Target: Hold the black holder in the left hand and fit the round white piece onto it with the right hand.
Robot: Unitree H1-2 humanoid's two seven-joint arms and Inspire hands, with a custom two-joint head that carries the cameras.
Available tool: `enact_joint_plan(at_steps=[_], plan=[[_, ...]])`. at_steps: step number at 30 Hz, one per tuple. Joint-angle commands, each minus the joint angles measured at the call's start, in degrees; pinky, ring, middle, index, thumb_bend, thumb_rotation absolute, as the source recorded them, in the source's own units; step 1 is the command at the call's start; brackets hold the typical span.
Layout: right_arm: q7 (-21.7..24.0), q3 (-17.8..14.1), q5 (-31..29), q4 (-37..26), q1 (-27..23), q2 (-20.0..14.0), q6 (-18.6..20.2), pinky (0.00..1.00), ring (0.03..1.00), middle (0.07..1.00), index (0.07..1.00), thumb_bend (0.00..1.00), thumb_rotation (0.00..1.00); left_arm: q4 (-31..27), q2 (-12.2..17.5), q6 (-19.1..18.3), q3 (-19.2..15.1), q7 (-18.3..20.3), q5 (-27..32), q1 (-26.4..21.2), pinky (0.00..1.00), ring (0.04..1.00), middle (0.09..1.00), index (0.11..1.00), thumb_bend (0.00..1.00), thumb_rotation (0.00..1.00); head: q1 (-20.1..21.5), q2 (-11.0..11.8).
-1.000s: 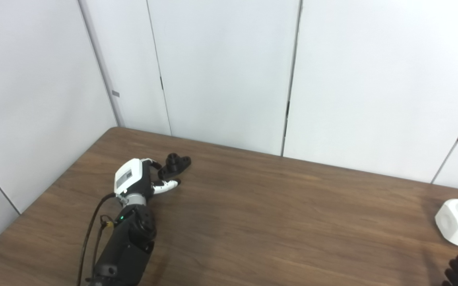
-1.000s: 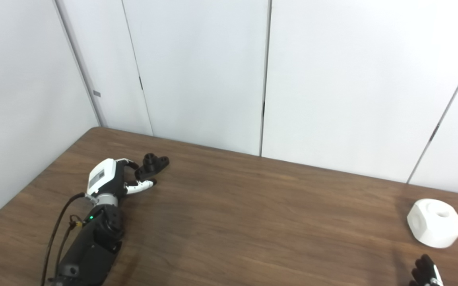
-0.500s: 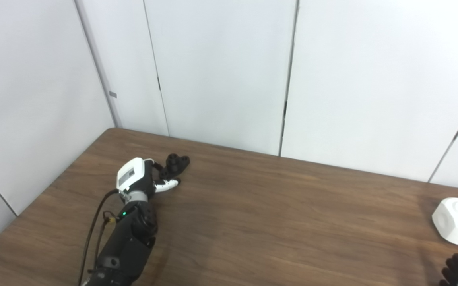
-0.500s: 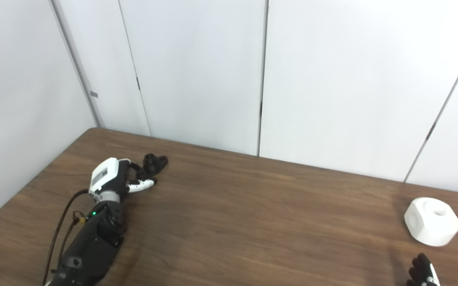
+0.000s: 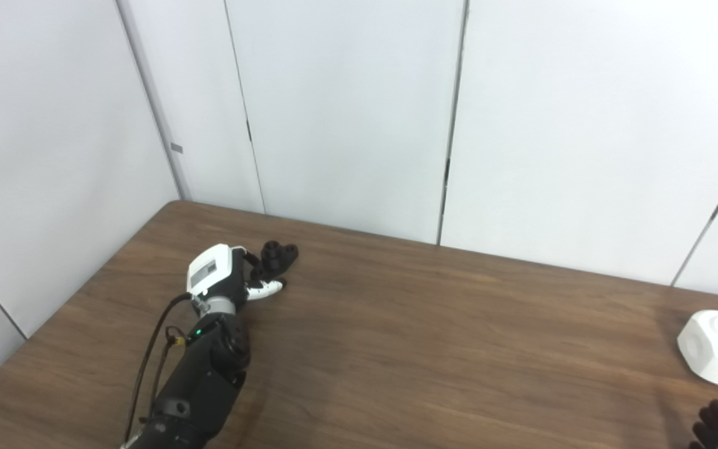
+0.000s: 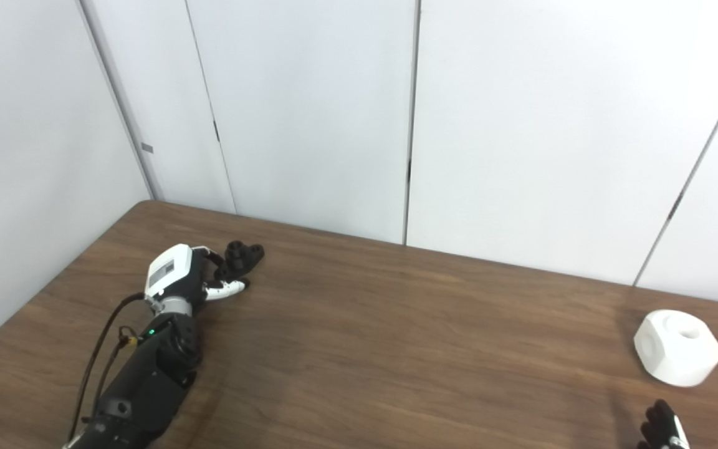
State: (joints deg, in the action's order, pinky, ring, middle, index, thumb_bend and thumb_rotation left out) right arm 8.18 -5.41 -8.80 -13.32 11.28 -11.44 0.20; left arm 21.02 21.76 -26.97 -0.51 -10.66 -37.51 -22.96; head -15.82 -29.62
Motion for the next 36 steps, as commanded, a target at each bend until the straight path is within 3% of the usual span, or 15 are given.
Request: enact_joint_plan(at_steps=[1, 13, 26, 27, 29, 36], plan=[[0.3, 0.1, 0.0, -1.2, 0.5, -0.6, 0.2, 1.00, 1.000, 0.999, 1.000, 0.61, 1.00, -0.6, 2.0, 0.3, -0.1, -1.9, -0.6, -2.7, 0.96, 0.932, 0.874, 0.685, 0.73, 0.33, 0.0, 0.0], [0.2, 0.0, 0.5, -1.4, 0.3, -0.4, 0.5, 1.00, 1.000, 0.997, 1.000, 0.61, 1.00, -0.8, 2.1, 0.5, -0.2, -2.0, 0.1, -2.3, 0.97, 0.931, 0.872, 0.673, 0.73, 0.31, -0.2, -0.1], [-0.6, -0.6, 0.6, -1.3, -0.2, 0.2, 0.3, 1.00, 1.000, 0.983, 1.000, 0.59, 1.00, -0.6, 1.1, 0.3, -1.0, -2.2, 2.1, -2.5, 0.98, 0.932, 0.856, 0.555, 0.70, 0.22, -0.5, -0.1], [-0.6, -0.7, 0.7, -1.3, -0.2, 0.2, 0.2, 1.00, 1.000, 0.985, 1.000, 0.59, 1.00, -0.5, 1.1, 0.3, -0.9, -2.3, 2.3, -2.6, 0.99, 0.934, 0.857, 0.516, 0.59, 0.14, -0.5, -0.1], [-0.5, -0.8, 0.7, -1.2, -0.2, 0.0, 0.3, 1.00, 1.000, 0.994, 1.000, 0.59, 1.00, -0.2, 1.3, 0.8, -0.8, -2.6, 2.7, -2.6, 0.98, 0.933, 0.853, 0.493, 0.53, 0.09, -0.5, -0.1], [0.0, -0.8, 1.6, -1.7, -0.1, -1.2, 0.3, 1.00, 1.000, 1.000, 1.000, 0.56, 1.00, 0.0, 1.6, 2.0, -0.5, -3.4, 4.1, -2.3, 0.96, 0.915, 0.826, 0.484, 0.52, 0.05, -0.5, -0.1]])
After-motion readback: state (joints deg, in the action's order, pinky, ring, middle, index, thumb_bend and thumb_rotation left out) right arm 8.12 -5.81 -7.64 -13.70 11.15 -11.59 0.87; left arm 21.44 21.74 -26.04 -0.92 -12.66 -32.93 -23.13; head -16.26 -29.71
